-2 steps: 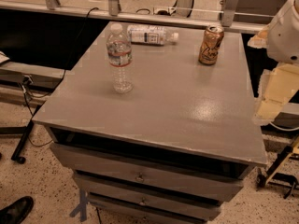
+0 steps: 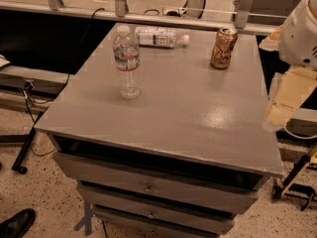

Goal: Knock water bottle over

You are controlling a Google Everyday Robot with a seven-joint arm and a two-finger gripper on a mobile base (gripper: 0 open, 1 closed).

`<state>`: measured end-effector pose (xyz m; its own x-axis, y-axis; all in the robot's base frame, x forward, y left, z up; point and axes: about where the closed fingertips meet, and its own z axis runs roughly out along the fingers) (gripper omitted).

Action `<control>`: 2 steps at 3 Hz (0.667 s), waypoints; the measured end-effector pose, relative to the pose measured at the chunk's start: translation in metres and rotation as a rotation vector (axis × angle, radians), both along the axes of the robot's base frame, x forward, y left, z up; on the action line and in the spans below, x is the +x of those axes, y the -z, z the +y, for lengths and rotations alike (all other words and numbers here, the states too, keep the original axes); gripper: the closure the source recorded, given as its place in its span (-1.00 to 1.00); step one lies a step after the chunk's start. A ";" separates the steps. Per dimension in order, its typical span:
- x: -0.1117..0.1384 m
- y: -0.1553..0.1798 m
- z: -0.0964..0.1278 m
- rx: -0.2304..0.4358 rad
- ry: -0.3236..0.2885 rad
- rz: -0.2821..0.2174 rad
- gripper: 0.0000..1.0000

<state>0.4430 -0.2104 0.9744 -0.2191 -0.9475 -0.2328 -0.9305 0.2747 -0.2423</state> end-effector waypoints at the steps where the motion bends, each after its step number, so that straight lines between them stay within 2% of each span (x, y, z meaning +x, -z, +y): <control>1: 0.014 0.019 0.029 0.090 0.010 0.016 -1.00; 2: 0.030 0.036 0.067 0.197 0.043 0.017 -1.00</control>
Offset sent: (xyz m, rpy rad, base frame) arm 0.0571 0.1171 -0.0573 0.3535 0.0075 -0.1036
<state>0.4730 -0.1435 0.9388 -0.2642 -0.8736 -0.4088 -0.9204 0.3551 -0.1639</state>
